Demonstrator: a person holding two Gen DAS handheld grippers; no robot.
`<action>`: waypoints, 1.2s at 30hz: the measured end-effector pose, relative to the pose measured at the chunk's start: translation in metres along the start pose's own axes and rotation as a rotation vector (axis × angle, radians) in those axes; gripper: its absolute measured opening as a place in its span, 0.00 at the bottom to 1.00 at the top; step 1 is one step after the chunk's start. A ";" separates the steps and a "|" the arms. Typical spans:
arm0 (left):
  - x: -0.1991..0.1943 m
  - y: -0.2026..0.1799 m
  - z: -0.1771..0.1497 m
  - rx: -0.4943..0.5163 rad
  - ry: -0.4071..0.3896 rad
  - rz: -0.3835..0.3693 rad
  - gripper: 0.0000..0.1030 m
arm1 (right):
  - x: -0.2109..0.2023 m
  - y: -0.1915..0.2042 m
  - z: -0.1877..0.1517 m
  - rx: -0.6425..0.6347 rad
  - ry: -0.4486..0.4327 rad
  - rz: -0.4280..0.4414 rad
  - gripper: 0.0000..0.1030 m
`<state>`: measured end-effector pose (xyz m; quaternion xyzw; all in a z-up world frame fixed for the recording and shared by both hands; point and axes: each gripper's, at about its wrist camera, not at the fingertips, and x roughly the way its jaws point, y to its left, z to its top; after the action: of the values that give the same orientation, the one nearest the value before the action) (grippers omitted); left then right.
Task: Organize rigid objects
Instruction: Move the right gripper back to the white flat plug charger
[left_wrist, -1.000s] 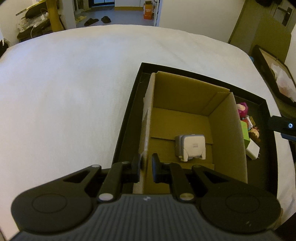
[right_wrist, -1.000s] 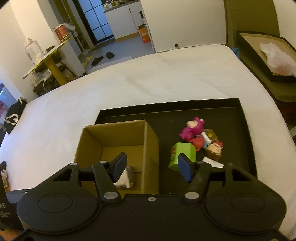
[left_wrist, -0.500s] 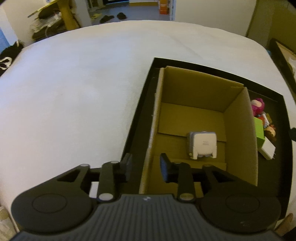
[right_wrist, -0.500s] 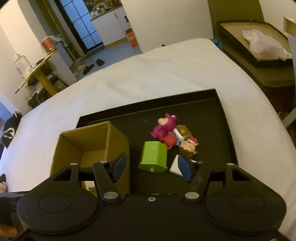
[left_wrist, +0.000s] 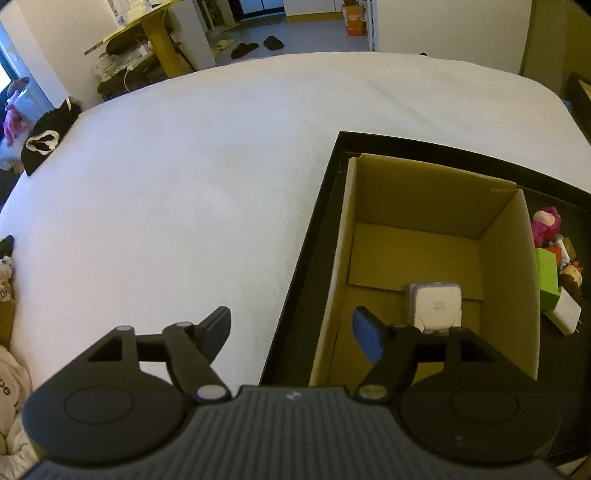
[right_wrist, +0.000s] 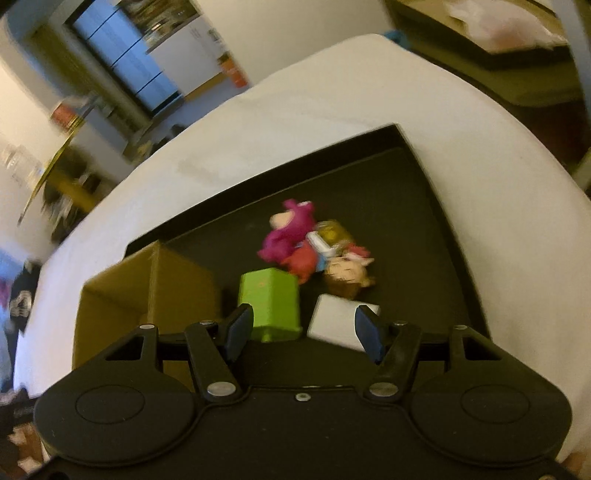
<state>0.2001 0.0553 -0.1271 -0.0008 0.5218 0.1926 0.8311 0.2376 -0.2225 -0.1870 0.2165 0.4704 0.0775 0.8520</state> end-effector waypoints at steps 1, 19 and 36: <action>0.000 -0.002 0.001 0.008 0.001 0.003 0.70 | 0.002 -0.005 0.001 0.025 0.003 -0.003 0.59; 0.011 -0.029 0.019 0.108 0.013 0.083 0.75 | 0.047 -0.022 -0.002 0.049 0.078 -0.139 0.73; -0.001 -0.020 0.014 0.076 0.018 0.081 0.76 | 0.026 -0.006 -0.015 -0.110 0.034 -0.156 0.23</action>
<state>0.2182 0.0387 -0.1238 0.0500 0.5358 0.2064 0.8172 0.2383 -0.2148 -0.2164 0.1310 0.4953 0.0404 0.8578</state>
